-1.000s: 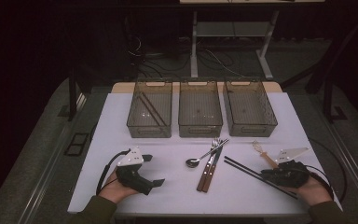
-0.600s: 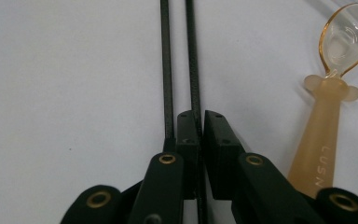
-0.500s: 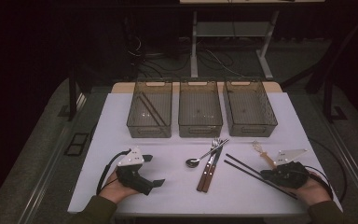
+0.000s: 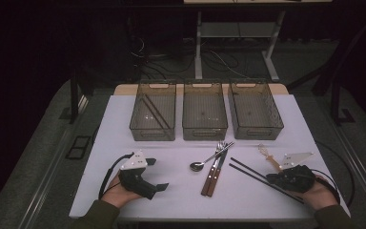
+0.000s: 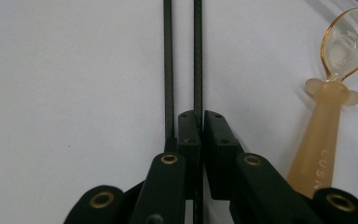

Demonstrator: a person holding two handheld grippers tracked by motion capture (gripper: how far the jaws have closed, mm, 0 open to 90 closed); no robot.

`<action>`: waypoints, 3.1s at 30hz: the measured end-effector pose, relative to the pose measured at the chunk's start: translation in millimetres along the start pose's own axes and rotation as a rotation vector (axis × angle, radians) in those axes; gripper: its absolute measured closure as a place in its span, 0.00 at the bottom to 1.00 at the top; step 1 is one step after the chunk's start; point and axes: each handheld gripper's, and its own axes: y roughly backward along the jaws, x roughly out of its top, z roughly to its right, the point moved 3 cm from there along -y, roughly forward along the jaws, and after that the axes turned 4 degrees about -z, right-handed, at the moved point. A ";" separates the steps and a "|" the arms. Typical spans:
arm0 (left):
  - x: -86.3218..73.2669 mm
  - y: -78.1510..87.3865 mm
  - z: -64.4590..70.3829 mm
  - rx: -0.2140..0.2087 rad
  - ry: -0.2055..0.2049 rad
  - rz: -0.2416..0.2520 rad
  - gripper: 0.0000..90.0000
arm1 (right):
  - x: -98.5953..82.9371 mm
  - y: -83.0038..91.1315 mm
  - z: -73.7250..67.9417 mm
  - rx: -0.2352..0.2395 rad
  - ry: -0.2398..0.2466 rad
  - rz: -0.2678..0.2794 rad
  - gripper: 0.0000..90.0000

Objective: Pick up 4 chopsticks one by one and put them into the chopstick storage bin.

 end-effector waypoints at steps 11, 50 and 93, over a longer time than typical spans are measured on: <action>0.1 0.1 0.0 -0.001 0.001 0.001 0.00 | 4.0 5.0 2.0 0.020 -0.035 0.040 0.95; 0.0 -1.4 1.2 -0.004 -0.005 -0.008 0.00 | 38.7 32.5 -1.5 0.022 -0.085 0.264 0.95; 0.3 -2.3 2.1 -0.009 0.003 0.002 0.00 | 103.4 19.1 -8.2 0.031 -0.131 0.343 0.95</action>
